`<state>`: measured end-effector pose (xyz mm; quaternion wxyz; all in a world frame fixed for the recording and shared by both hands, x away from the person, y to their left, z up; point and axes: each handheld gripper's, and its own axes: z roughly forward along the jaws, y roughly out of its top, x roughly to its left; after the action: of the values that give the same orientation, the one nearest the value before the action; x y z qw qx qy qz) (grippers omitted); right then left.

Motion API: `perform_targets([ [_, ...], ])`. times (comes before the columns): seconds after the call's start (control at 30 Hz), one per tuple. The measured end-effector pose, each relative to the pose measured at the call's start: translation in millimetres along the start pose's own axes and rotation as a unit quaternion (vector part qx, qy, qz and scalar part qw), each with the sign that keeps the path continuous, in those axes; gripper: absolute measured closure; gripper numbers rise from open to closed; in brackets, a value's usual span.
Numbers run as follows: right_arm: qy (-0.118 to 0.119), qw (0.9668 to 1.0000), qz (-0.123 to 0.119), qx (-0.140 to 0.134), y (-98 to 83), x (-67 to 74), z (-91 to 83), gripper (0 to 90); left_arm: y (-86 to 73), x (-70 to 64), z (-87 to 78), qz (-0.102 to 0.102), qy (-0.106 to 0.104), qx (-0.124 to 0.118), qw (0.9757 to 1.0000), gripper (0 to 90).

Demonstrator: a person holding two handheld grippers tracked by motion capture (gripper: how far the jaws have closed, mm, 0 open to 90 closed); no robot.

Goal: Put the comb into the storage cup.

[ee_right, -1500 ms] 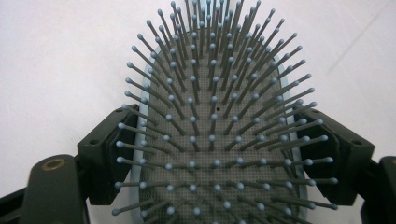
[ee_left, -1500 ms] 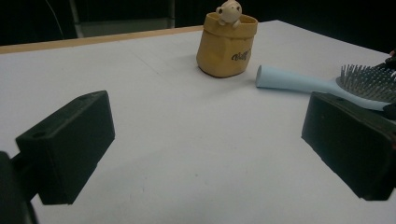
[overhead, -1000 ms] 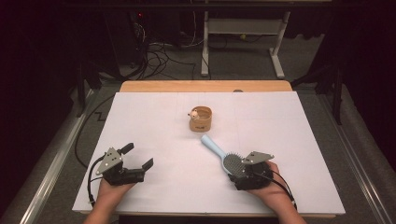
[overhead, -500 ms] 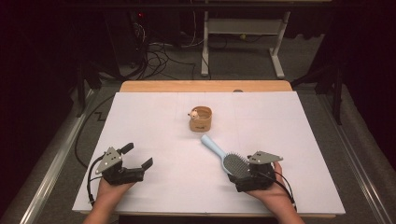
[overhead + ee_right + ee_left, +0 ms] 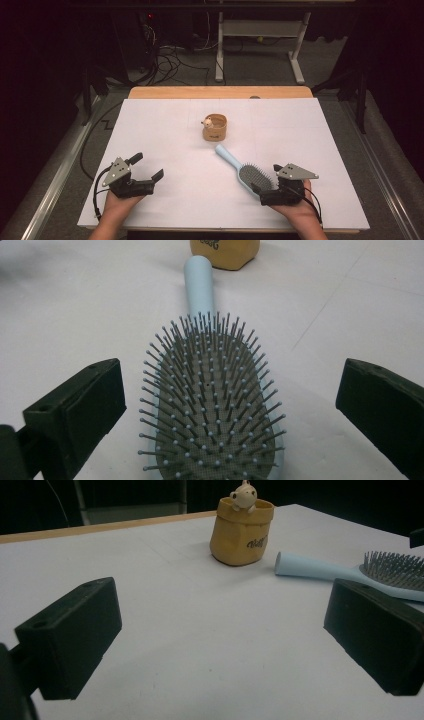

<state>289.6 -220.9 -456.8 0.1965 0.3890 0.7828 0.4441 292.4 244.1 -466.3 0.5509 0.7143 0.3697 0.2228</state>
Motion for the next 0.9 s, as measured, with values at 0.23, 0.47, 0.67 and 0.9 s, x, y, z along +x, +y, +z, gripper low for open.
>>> perform_targets([
  [0.23, 0.001, 0.9994, -0.002, 0.035, 0.5, -0.6, 2.9, 0.3, 0.0, -0.1, -0.2, 0.002, 0.002, -0.004, 1.0, 0.0],
  [0.47, -0.004, 0.9942, -0.017, 0.106, 1.6, -0.3, 11.3, 0.3, -0.3, 1.4, 0.2, 0.002, 0.001, -0.005, 1.0, 0.0],
  [0.67, -0.002, 0.9869, -0.032, 0.158, 5.5, -0.7, 16.1, 0.3, -0.7, 1.6, 0.1, 0.001, 0.002, -0.004, 1.0, 0.0],
  [0.9, 0.009, 0.9768, -0.052, 0.208, 17.0, 0.8, 18.6, 0.3, -0.7, 2.1, -0.1, 0.001, 0.001, -0.004, 1.0, 0.0],
])
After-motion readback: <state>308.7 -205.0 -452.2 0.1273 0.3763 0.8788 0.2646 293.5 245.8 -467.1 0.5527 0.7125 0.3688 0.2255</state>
